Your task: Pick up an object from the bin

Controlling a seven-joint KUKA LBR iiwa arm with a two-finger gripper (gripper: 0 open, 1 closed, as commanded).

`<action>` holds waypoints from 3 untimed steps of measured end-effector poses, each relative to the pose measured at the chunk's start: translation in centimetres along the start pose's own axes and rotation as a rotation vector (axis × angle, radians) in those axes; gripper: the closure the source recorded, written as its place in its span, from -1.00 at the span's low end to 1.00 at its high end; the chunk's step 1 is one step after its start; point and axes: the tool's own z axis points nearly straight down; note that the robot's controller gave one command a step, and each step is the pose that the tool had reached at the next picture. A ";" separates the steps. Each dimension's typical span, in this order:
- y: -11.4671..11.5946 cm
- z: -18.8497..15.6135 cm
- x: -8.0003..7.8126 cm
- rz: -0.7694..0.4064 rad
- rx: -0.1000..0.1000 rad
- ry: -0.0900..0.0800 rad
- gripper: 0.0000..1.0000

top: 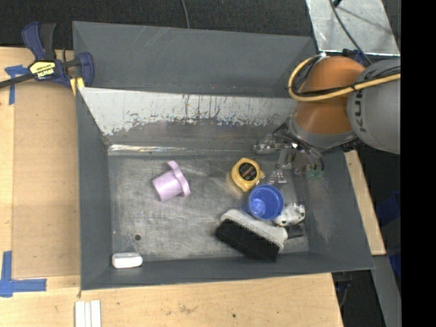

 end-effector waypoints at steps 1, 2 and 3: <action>1.5 0.1 -0.6 -0.093 0.005 -0.007 -1.00; 4.3 0.1 1.2 -0.086 0.005 -0.015 -1.00; 4.5 0.1 -0.4 -0.152 0.001 -0.008 1.00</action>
Offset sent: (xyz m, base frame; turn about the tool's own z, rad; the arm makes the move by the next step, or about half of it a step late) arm -0.0201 0.0495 -0.0056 -0.0856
